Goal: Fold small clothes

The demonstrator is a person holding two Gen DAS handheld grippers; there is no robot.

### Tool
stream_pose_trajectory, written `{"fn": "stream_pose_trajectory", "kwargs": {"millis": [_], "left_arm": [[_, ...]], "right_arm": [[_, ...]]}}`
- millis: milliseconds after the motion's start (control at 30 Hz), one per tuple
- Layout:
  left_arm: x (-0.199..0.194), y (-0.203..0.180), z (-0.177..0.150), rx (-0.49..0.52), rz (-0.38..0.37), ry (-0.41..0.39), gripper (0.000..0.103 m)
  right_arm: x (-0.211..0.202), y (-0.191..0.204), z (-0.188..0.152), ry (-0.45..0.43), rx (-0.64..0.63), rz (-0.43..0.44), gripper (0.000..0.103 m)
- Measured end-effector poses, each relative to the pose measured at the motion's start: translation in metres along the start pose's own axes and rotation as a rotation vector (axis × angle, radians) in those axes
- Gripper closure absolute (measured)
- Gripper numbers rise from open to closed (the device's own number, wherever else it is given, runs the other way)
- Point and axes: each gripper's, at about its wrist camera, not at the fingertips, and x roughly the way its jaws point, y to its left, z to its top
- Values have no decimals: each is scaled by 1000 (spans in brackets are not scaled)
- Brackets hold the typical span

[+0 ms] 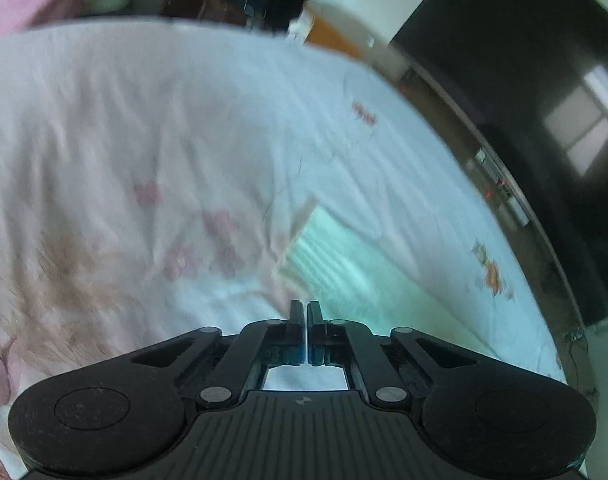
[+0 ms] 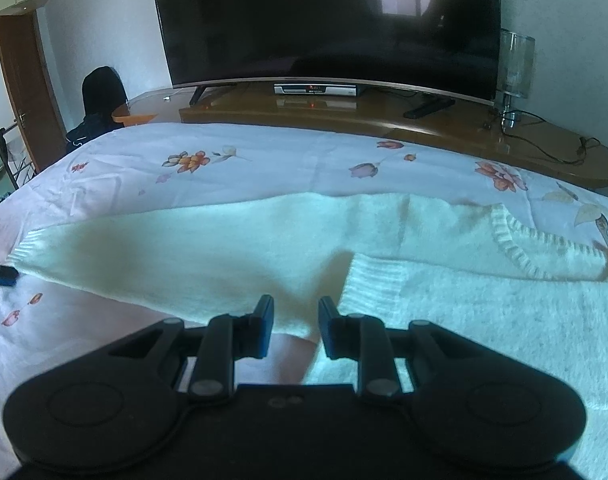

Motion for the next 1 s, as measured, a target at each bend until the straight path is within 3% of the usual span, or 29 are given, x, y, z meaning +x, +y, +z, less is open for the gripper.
{"fn": "stream_pose_trajectory", "kwargs": {"millis": [67,167,233,267,300,367,433,467,567,733,933,1000], "left_arm": [[-3,-3,-2,25,18,-26,103],[-6,0,1,-12,-21,-52,102],[5,-1,5,-13,-38,33,100],[13,-1,7,-28,-18,97,89],[19,0,7,-47,-16,136,87],[18,4,8,-78,-72,105,58],[17,4,9,-91,-133,100,40],[15,1,9,-76,-126,91,39],[16,-5,7,-4,-100,79,39],[21,6,8,-98,-147,43,43],[33,13,5,-165,-186,35,94],[35,14,2,-170,-186,26,98]], "right_arm": [[0,1,0,-1,-6,3,78],[0,1,0,0,-12,7,78],[1,0,0,1,-11,8,78],[1,0,0,1,-12,9,78],[1,0,0,1,-13,9,78],[2,0,-1,2,-12,10,78],[1,0,-1,2,-11,12,78],[1,-1,-1,3,-11,12,78],[1,-2,-1,2,-9,12,78],[2,-1,-1,-1,-12,15,78],[4,-2,-2,5,-23,-2,79],[3,-3,-1,2,-24,-5,79]]}}
